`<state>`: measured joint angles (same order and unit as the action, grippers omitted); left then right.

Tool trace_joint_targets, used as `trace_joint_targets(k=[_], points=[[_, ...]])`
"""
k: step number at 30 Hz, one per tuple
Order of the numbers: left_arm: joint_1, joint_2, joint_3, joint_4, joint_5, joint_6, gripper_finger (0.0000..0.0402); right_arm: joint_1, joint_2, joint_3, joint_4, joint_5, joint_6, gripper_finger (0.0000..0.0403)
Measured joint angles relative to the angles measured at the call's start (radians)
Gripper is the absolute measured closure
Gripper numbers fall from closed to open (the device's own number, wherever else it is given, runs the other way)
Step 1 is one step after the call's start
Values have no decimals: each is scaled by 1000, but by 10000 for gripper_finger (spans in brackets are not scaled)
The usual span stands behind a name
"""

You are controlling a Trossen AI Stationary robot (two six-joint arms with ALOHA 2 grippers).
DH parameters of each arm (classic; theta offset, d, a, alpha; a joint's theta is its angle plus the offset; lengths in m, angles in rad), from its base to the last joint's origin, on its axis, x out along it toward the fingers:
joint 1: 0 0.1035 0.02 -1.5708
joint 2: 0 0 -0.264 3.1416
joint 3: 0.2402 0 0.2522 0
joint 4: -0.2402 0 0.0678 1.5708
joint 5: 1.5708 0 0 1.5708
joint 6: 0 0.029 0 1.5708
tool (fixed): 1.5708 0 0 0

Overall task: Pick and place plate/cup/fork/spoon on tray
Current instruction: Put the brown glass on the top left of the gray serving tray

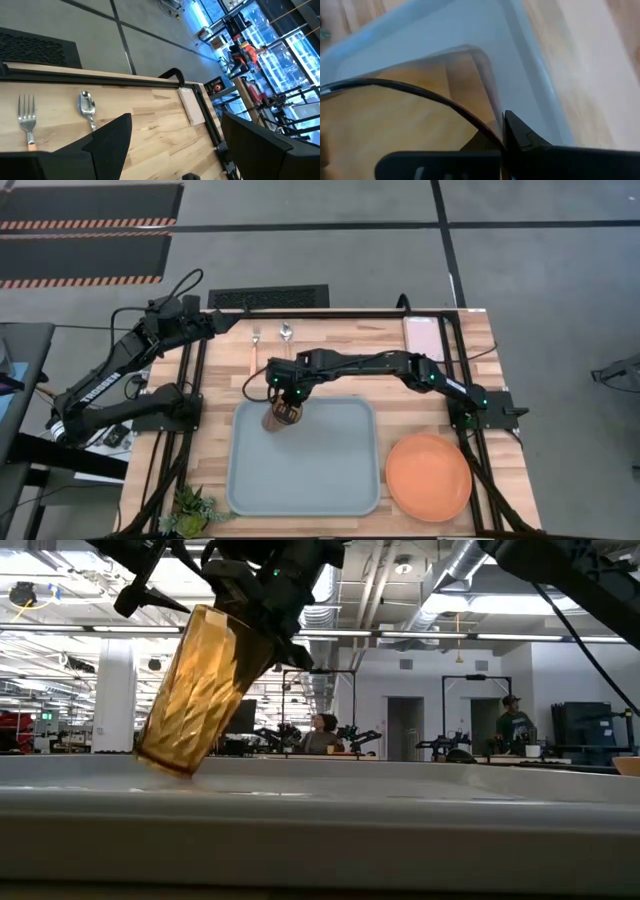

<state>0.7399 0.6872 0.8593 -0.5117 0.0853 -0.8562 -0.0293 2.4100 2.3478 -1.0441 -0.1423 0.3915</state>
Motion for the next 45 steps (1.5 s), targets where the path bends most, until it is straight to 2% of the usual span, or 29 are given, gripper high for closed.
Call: trace_joint_targets(k=[13, 26, 31, 45], points=[[0, 0, 0, 4, -3, 0, 109, -1, 0, 0, 4, 9, -1, 368], [0, 0, 0, 5, -3, -1, 109, -11, 1, 6, 42, 10, -13, 229], [0, 0, 0, 5, -3, -1, 109, -12, 1, 7, 48, 9, -25, 192], [0, 0, 0, 5, -3, -2, 109, -6, -9, 9, 102, 6, -165, 179]])
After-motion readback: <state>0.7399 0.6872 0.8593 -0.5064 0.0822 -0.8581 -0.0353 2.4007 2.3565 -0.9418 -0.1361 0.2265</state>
